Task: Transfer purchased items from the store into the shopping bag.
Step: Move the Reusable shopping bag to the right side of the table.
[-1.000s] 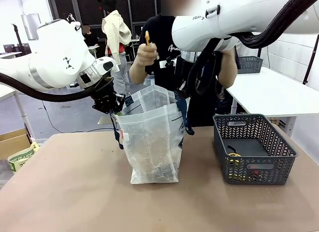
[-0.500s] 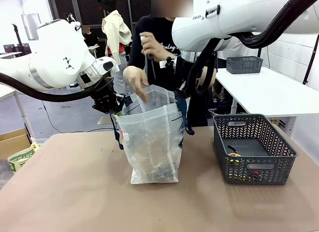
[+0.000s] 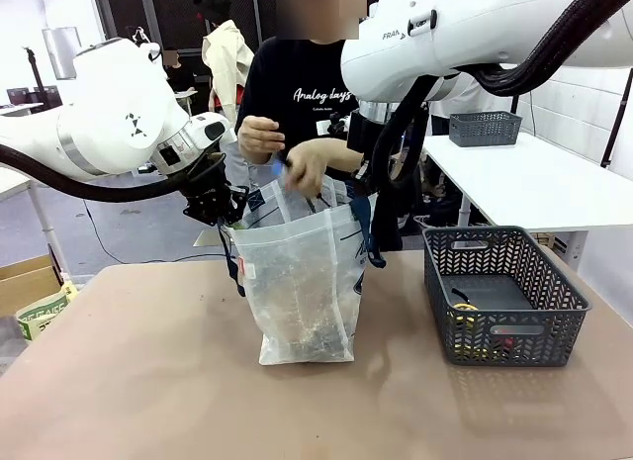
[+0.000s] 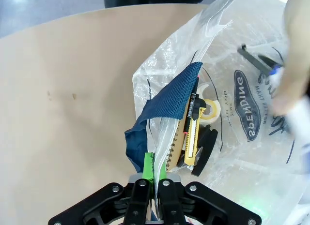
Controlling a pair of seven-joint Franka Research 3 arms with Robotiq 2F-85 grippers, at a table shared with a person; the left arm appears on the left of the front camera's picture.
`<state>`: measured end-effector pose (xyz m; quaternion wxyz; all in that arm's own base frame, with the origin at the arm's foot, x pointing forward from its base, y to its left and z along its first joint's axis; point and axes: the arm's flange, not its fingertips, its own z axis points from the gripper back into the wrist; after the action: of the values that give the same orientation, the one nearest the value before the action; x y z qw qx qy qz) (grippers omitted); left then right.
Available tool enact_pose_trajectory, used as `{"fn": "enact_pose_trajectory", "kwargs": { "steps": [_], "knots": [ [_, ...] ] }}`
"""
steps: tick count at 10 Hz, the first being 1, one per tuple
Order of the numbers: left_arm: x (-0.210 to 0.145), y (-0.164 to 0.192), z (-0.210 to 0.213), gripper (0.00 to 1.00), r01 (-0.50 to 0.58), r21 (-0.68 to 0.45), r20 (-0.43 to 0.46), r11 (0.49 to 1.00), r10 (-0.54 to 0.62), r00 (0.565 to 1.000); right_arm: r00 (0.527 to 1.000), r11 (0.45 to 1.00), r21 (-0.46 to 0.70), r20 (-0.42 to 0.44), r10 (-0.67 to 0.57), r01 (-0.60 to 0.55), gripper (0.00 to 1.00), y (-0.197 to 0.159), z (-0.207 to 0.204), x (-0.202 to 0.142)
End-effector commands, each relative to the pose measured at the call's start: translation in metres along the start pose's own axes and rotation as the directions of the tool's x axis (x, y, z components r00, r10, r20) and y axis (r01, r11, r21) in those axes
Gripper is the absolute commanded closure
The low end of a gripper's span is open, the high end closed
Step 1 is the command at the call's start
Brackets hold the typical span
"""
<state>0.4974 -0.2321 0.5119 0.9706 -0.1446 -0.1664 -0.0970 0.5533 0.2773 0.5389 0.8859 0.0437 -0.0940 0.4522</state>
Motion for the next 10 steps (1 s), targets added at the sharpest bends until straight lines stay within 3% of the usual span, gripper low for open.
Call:
{"fn": "enact_pose_trajectory", "kwargs": {
  "steps": [1, 10],
  "knots": [
    [0.0001, 0.0007, 0.0009, 1.0, -0.001, 0.0, 0.004, 1.0, 0.001, 1.0, 1.0, 1.0, 0.0, -0.001, -0.004, 0.004, 1.0, -0.0003, -0.0007, -0.0005],
    [0.0001, 0.0007, 0.0009, 1.0, -0.001, 0.0, 0.004, 1.0, 0.001, 1.0, 1.0, 1.0, 0.0, -0.001, -0.004, 0.004, 1.0, -0.0003, -0.0007, -0.0005]
  ]
}}
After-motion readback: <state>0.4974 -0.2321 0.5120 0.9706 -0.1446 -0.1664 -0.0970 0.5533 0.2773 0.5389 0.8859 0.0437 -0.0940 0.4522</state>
